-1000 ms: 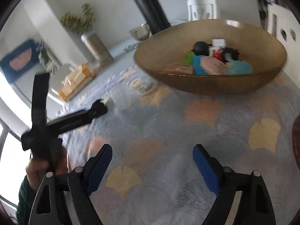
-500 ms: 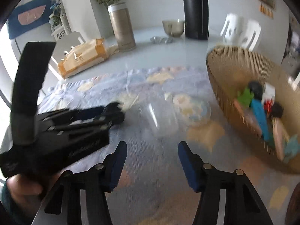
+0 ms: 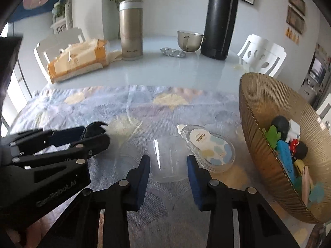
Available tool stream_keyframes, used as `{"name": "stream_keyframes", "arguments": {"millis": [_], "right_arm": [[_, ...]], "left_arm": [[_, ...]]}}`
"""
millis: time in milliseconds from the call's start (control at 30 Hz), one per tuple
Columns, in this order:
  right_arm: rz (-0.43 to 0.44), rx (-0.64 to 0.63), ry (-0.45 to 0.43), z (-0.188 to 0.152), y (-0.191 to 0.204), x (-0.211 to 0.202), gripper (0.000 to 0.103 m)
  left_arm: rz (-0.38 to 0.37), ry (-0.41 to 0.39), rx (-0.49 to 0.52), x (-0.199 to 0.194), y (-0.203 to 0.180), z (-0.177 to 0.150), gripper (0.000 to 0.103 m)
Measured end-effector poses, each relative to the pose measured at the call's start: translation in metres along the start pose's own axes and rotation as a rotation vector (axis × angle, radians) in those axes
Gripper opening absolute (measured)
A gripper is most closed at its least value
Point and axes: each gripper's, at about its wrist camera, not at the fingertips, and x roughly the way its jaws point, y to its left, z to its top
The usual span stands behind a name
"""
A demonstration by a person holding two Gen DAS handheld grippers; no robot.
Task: Organize rigid objects
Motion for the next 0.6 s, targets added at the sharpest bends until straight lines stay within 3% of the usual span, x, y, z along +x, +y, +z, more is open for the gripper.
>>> {"name": "stream_keyframes", "arguments": {"millis": [100,233,300,367,500,600], "right_arm": [[0.019,0.034,0.024,-0.01,-0.008,-0.012,0.035],[0.14,0.071,0.048,-0.039,-0.025,-0.052,0.035],[0.192,0.074,0.064,-0.054,-0.033,-0.069,0.036],[0.226,0.045,0.068,-0.07,-0.036,-0.082,0.035],[0.234,-0.067,0.048,-0.101,-0.027,-0.098,0.035],[0.259,-0.081,0.061,-0.113,-0.022,-0.097,0.035]], "left_arm": [[0.036,-0.04,0.015,-0.016,-0.004,-0.01,0.035],[0.075,-0.048,0.049,-0.042,-0.015,-0.041,0.035],[0.055,-0.061,0.035,-0.059,-0.021,-0.057,0.035],[0.031,-0.066,0.002,-0.074,-0.024,-0.073,0.035],[0.043,-0.09,-0.051,-0.096,-0.023,-0.096,0.035],[0.053,-0.109,-0.094,-0.109,-0.018,-0.107,0.035]]}}
